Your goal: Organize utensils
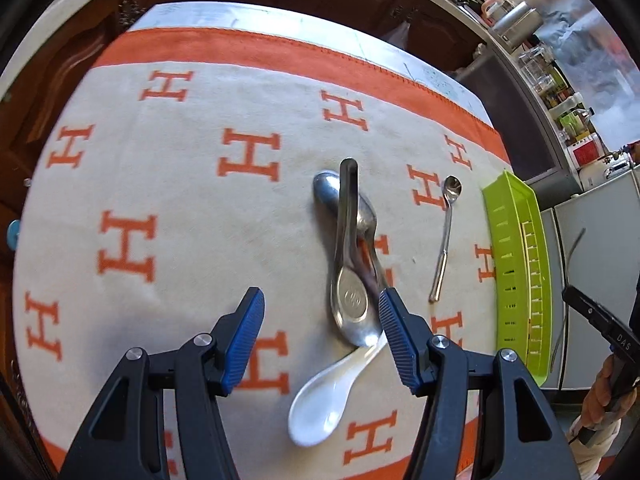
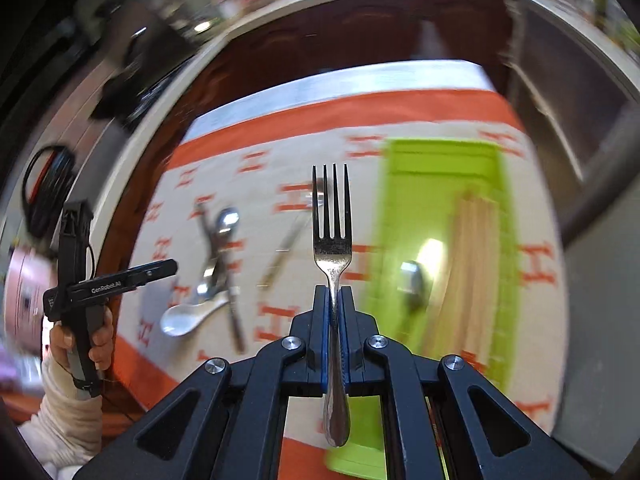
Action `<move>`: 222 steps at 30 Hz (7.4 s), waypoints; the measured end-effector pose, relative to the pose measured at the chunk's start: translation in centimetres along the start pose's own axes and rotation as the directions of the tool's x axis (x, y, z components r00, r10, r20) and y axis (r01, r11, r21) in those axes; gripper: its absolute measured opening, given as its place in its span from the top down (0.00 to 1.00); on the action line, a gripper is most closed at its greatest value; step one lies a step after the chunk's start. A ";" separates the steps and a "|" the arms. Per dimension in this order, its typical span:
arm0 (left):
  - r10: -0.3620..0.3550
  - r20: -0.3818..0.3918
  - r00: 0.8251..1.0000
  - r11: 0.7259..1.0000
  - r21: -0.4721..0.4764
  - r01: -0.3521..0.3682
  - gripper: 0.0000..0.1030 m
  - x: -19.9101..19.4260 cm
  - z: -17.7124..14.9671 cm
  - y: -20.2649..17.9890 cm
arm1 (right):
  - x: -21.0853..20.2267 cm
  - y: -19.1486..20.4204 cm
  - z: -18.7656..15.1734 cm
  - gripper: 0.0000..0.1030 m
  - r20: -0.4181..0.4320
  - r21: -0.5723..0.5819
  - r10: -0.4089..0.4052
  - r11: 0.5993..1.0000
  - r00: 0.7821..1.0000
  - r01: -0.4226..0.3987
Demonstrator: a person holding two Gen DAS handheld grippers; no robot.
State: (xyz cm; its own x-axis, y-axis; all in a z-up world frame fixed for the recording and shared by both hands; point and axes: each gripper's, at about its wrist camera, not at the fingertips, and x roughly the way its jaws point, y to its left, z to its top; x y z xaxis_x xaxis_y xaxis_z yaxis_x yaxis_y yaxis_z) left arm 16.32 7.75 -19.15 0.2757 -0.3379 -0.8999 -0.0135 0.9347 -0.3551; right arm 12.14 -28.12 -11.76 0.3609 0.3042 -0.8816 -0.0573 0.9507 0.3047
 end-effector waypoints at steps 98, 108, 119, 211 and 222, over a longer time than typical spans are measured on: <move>-0.283 0.136 0.949 0.955 0.128 0.267 0.99 -1.6 -1.6 -7.1 | 0.8 -5.8 -4.7 0.85 -0.007 0.137 -0.107 0.985 0.994 0.107; -0.276 -0.026 0.961 0.897 0.352 0.267 0.99 1.0 -3.5 -21.5 | -3.5 -7.0 -6.2 0.85 0.098 0.191 -0.144 0.974 0.985 0.124; -0.119 -0.098 0.988 0.910 0.387 0.148 0.73 6.1 -5.8 -25.5 | -5.5 -9.7 -7.9 0.85 0.128 0.271 -0.237 0.943 0.963 0.196; 0.236 0.223 0.946 0.961 -0.196 -0.194 0.15 -6.6 -12.9 9.4 | 17.8 19.3 -6.4 0.98 -0.227 0.200 0.304 0.944 0.925 -0.261; 0.231 0.210 0.950 0.967 -0.162 -0.199 0.15 -6.3 -12.9 8.3 | 13.6 18.0 -4.9 1.00 -0.182 0.101 0.237 0.970 0.954 -0.222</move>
State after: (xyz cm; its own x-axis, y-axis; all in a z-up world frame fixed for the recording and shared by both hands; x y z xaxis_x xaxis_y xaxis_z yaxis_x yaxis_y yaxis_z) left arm 2.04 16.24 -19.71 0.4604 -0.0823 -0.8839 -0.2233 0.9529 -0.2051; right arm 11.41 -6.61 -20.01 0.1610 0.5267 -0.8347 -0.0417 0.8486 0.5274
